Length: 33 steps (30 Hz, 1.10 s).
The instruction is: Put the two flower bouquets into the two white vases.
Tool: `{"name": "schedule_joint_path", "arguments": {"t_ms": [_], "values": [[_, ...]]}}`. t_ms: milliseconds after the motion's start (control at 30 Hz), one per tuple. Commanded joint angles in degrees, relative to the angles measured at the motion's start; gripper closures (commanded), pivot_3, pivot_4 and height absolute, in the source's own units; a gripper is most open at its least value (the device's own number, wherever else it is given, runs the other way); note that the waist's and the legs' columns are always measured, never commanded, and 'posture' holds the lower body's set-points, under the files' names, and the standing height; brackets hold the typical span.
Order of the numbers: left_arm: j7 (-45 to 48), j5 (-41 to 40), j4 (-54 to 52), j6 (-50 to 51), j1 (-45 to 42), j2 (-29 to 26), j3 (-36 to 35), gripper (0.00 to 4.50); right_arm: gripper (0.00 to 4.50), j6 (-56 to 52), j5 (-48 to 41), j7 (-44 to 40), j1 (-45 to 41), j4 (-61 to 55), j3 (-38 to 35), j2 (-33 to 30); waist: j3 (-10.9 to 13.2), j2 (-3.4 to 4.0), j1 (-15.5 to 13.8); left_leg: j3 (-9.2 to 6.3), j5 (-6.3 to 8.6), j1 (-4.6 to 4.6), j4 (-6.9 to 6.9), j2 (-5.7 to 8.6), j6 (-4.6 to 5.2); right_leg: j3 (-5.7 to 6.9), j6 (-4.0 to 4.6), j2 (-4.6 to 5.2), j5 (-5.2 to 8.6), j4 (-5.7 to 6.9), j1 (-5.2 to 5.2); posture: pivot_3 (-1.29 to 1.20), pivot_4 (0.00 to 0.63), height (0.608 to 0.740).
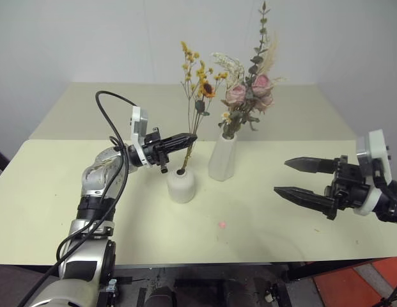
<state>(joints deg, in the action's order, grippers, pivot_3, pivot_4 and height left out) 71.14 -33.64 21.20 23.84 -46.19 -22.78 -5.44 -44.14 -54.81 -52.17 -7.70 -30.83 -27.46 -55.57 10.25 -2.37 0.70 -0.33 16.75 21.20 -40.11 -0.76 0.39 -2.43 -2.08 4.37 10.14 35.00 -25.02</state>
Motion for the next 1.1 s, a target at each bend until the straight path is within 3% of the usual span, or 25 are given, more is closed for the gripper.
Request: {"name": "schedule_joint_path", "arguments": {"t_ms": [33,1100], "values": [[0.39,-0.03,-1.54,-0.41,0.68,-1.14,-0.65,4.47,0.0,0.12,-0.94,0.27,0.29,-1.44,-2.38,-1.1,0.0,0.0,0.04,0.0,0.0,0.0,0.0,0.0,0.0,0.0,0.0,0.0,0.0,0.0,0.0,0.0,0.15,0.74],[-1.06,-1.9,-4.78,0.76,2.45,-1.66,-2.73,4.47,0.0,2.08,0.49,-0.16,-1.05,-0.7,0.92,-0.07,0.0,0.0,-0.01,0.0,0.0,-0.01,0.0,0.0,0.0,0.0,0.0,0.0,0.0,0.01,0.0,0.0,0.15,0.74]]}}
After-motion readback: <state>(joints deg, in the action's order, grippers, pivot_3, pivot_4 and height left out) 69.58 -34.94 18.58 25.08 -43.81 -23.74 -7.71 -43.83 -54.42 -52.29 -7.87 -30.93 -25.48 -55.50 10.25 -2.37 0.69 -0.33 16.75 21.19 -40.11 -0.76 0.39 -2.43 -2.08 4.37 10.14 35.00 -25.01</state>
